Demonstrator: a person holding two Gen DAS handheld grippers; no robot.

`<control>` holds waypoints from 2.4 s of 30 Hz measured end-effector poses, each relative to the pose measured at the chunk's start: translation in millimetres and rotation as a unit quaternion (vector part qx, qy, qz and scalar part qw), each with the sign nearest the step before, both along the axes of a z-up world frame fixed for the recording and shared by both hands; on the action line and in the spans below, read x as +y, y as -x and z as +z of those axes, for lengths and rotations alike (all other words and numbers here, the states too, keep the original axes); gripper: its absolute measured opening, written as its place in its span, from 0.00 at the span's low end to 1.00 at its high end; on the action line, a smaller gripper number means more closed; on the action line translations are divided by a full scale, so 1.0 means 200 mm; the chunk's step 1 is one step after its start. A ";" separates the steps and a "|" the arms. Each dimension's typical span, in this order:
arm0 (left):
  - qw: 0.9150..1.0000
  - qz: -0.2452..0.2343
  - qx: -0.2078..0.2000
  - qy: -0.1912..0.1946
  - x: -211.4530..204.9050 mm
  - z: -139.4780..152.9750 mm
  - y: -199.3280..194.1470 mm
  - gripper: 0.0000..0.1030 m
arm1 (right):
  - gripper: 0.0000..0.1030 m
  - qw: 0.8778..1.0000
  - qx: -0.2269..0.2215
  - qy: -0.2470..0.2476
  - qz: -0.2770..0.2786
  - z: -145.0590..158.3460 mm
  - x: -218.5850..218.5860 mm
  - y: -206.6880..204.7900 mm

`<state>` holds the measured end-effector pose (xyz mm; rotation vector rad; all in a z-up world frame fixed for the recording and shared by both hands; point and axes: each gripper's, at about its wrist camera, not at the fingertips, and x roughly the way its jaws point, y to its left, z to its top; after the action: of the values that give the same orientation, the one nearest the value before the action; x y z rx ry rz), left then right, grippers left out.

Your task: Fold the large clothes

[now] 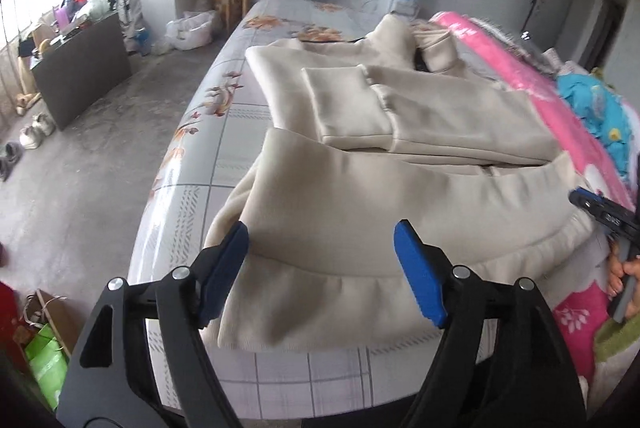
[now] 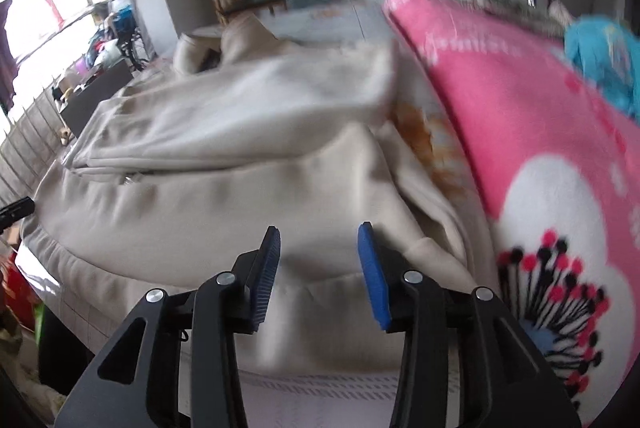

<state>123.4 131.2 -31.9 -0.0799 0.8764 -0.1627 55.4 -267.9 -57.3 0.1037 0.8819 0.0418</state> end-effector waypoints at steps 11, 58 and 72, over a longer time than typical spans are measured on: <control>0.997 -0.023 -0.017 -0.069 -0.32 0.15 -0.11 0.84 | 0.79 0.998 -0.034 0.015 0.051 0.20 0.24 -0.03; 0.991 -0.011 0.037 -0.125 -0.57 -0.10 -0.28 0.92 | 0.94 0.996 0.068 0.056 0.027 -0.04 0.35 -0.23; 0.992 0.000 0.037 -0.120 -0.57 -0.11 -0.28 0.92 | 0.94 0.995 0.076 0.057 0.021 -0.03 0.35 -0.24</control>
<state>179.3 18.0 -53.6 0.1405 0.9638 -0.0539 102.8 -198.5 -64.2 -0.0184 1.0357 0.0237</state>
